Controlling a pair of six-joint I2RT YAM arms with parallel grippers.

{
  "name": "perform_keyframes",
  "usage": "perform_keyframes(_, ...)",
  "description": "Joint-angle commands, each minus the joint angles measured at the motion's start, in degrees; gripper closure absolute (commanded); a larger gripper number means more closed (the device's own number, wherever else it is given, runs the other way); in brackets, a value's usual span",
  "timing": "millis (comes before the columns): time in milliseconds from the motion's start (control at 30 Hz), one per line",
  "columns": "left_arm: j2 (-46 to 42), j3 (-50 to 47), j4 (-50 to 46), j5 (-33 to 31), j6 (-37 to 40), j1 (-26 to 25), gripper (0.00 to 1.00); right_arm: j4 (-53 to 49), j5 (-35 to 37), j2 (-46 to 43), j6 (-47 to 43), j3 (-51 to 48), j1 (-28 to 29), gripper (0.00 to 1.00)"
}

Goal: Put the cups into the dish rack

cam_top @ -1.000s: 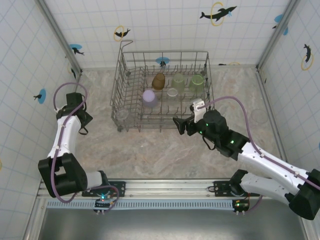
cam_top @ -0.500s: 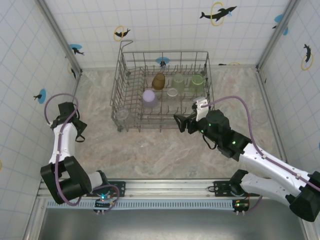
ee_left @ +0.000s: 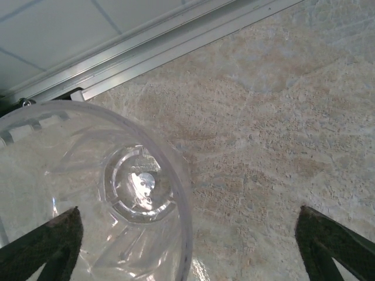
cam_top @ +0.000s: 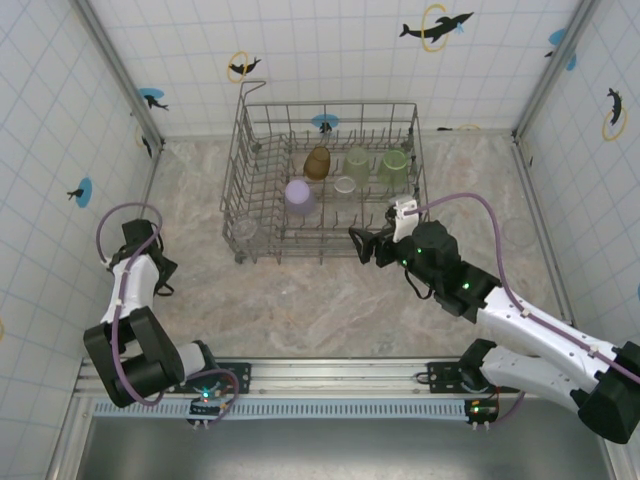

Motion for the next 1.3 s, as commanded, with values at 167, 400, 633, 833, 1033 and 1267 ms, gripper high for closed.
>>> perform_keyframes(167, 0.3, -1.7, 2.7, -0.2, 1.3, 0.5, 0.42, 3.7, 1.4, -2.3, 1.4, -2.0, -0.4, 0.01)
perform_keyframes(400, -0.5, -1.6, 3.2, 1.2, 2.1, 0.5, 0.93, 4.2, 1.1, -1.8, 2.0, -1.9, -0.4, 0.01)
perform_keyframes(633, -1.4, -1.3, 4.5, 5.7, 5.6, 0.5, 1.0, 4.0, 0.1, -0.5, 2.8, -1.4, -0.4, 0.01)
perform_keyframes(833, -3.1, -0.7, 5.5, 6.9, 6.8, 0.6, 1.0, 3.8, -0.4, 0.2, 3.7, -1.4, -0.3, 0.01)
perform_keyframes(1033, -4.4, 0.1, 8.3, 12.4, 5.5, 0.5, 1.0, 3.2, -0.9, 1.3, 4.5, -0.7, -0.3, 0.01)
perform_keyframes(1267, -5.2, 2.2, 10.9, 16.0, 4.8, 0.5, 1.0, 3.8, -1.7, 2.0, 5.4, -0.8, -0.2, 0.01)
